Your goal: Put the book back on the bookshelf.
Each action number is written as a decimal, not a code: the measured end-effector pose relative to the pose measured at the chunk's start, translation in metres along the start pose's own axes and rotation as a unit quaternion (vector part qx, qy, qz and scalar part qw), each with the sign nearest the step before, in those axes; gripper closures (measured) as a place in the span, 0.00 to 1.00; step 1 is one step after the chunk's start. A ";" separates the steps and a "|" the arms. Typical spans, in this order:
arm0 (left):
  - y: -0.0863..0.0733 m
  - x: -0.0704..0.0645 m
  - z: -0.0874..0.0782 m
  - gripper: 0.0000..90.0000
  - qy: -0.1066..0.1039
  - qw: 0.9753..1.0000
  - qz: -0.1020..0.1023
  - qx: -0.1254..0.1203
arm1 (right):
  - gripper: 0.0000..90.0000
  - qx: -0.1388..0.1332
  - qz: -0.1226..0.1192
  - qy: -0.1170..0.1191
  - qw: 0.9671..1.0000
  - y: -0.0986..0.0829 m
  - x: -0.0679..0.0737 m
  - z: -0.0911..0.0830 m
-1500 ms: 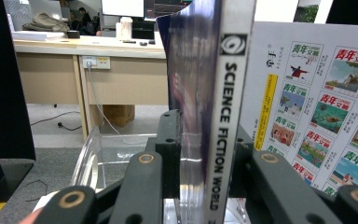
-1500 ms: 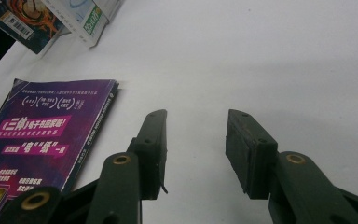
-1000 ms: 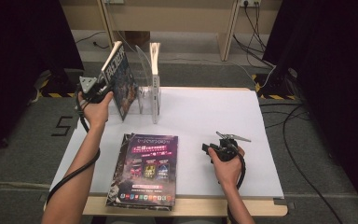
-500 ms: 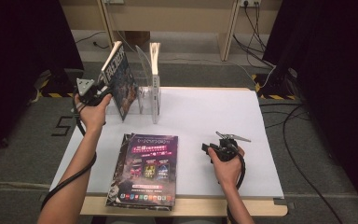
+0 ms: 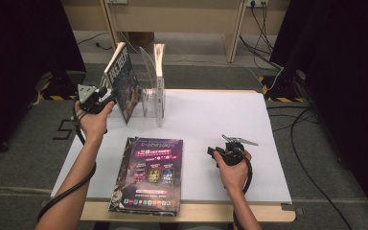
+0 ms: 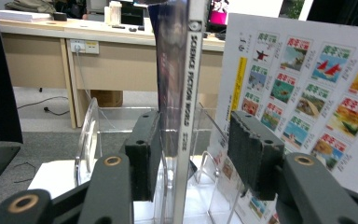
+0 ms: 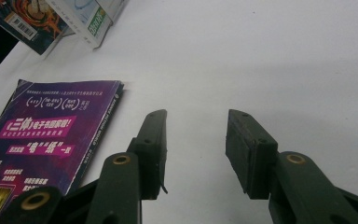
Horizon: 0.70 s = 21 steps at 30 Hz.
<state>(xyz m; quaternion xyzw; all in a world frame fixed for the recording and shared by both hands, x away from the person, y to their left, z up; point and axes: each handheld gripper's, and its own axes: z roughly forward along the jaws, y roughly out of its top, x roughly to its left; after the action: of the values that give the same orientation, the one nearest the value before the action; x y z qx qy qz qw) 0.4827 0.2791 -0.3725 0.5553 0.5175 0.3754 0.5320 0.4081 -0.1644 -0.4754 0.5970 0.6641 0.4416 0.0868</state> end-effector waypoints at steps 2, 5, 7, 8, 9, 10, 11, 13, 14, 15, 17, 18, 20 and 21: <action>-0.002 0.000 -0.002 0.58 -0.002 1.000 0.000 0.004 | 0.65 -0.001 0.002 0.000 1.000 0.000 0.000 0.000; -0.003 0.001 -0.006 0.58 -0.001 1.000 0.000 0.006 | 0.65 -0.001 0.002 0.001 1.000 0.001 0.001 -0.001; -0.004 0.001 -0.008 0.57 -0.002 1.000 0.001 0.009 | 0.65 -0.001 0.000 0.001 1.000 0.001 0.001 0.000; -0.004 0.002 -0.010 0.56 -0.001 1.000 0.001 0.009 | 0.65 -0.001 -0.001 0.001 1.000 0.001 0.001 0.000; -0.005 0.002 -0.011 0.56 0.000 1.000 0.002 0.009 | 0.65 -0.001 0.000 0.001 1.000 0.001 0.002 0.000; -0.005 0.002 -0.012 0.56 0.000 1.000 0.004 0.011 | 0.65 0.000 -0.002 0.002 1.000 0.001 0.002 0.000; -0.006 0.002 -0.013 0.56 -0.001 1.000 0.004 0.011 | 0.65 -0.001 -0.004 0.001 1.000 0.001 0.002 0.000; -0.007 0.002 -0.016 0.55 -0.003 1.000 0.008 0.016 | 0.65 -0.002 -0.003 0.002 1.000 0.002 0.002 0.000; -0.008 0.002 -0.017 0.55 -0.005 1.000 0.008 0.020 | 0.65 -0.001 0.000 0.002 1.000 0.002 0.003 0.000; -0.009 0.002 -0.019 0.55 -0.007 1.000 0.010 0.023 | 0.65 -0.001 -0.004 0.002 1.000 0.002 0.003 0.000; -0.011 0.002 -0.021 0.54 -0.008 0.999 0.015 0.029 | 0.65 0.001 -0.004 0.004 1.000 0.002 0.003 0.000; -0.013 0.002 -0.023 0.54 -0.010 0.999 0.018 0.031 | 0.65 0.002 -0.003 0.004 1.000 0.002 0.004 0.000; -0.015 0.002 -0.026 0.54 -0.011 0.999 0.019 0.034 | 0.65 0.001 -0.005 0.004 1.000 0.003 0.004 0.000; -0.017 0.002 -0.028 0.54 -0.013 0.999 0.017 0.035 | 0.65 0.002 -0.007 0.003 1.000 0.004 0.005 0.000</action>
<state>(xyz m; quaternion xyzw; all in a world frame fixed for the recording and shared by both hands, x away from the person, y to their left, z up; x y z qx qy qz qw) 0.4533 0.2853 -0.3847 0.5872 0.5135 0.3589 0.5126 0.4092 -0.1607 -0.4709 0.5914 0.6691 0.4417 0.0868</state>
